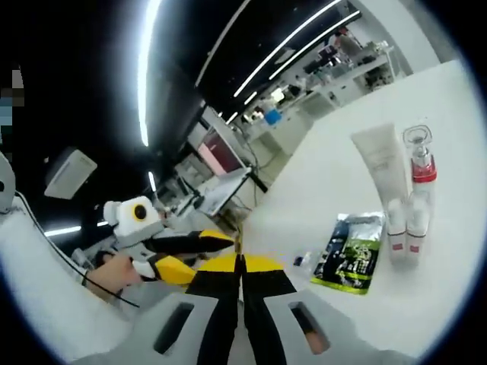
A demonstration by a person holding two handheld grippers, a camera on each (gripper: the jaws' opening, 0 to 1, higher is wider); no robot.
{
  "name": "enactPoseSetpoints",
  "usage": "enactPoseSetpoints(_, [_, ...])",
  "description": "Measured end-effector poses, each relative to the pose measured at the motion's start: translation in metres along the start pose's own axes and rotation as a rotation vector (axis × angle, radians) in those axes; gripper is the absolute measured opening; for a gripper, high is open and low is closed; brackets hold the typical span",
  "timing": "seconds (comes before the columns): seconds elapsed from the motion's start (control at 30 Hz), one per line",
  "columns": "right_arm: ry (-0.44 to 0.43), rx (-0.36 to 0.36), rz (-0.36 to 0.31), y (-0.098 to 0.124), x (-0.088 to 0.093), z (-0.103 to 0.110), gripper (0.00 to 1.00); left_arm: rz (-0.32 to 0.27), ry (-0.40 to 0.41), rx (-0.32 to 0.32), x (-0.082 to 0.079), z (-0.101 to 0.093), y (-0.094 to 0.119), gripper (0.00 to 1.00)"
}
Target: Arrange the skincare products in the storage area until every visible bottle or jar stands upright without overlapping.
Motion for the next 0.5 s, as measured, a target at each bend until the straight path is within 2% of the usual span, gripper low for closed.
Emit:
enactPoseSetpoints(0.07, [0.013, -0.035, 0.018, -0.002, -0.001, 0.003, 0.01, 0.014, 0.018, 0.003, 0.003, 0.004, 0.004, 0.25])
enactPoseSetpoints(0.17, [0.019, -0.064, 0.033, -0.004, -0.002, 0.007, 0.01, 0.031, 0.048, 0.031, 0.007, 0.006, 0.009, 0.25])
enactPoseSetpoints(0.3, [0.024, -0.103, 0.047, -0.008, -0.003, 0.012, 0.01, 0.034, 0.07, 0.044, 0.014, 0.004, 0.011, 0.17])
enactPoseSetpoints(0.5, [0.03, -0.13, 0.064, -0.013, -0.003, 0.016, 0.01, 0.041, 0.077, 0.063, 0.018, 0.001, 0.01, 0.12])
Point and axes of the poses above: the point that each gripper's makers call its tool centre point, and the gripper's own axes: y roughly backward along the fingers, z roughly to its left, x roughly out of its underside, the point moved 10 cm from there along y, roughly backward along the fingers, and after that the axes turned 6 degrees about z, right-handed, at the moved point
